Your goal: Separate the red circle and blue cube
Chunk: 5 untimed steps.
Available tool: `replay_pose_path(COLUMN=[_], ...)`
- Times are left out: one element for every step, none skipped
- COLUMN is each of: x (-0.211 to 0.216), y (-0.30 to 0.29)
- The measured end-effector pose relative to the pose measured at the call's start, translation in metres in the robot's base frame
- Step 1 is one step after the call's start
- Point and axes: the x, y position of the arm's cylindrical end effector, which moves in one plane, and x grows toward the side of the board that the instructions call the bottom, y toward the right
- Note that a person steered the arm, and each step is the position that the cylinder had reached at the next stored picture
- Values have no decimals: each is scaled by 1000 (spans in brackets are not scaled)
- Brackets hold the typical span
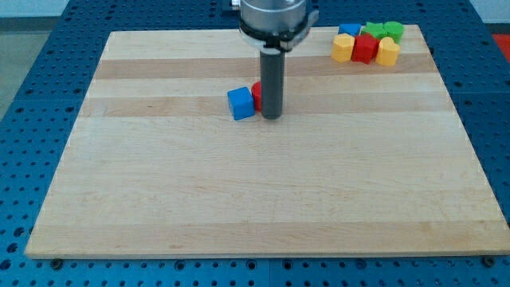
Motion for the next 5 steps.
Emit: replay_pose_path(x=[-26,-19,21,46,61], y=[-33,-63,-69,-66,-66])
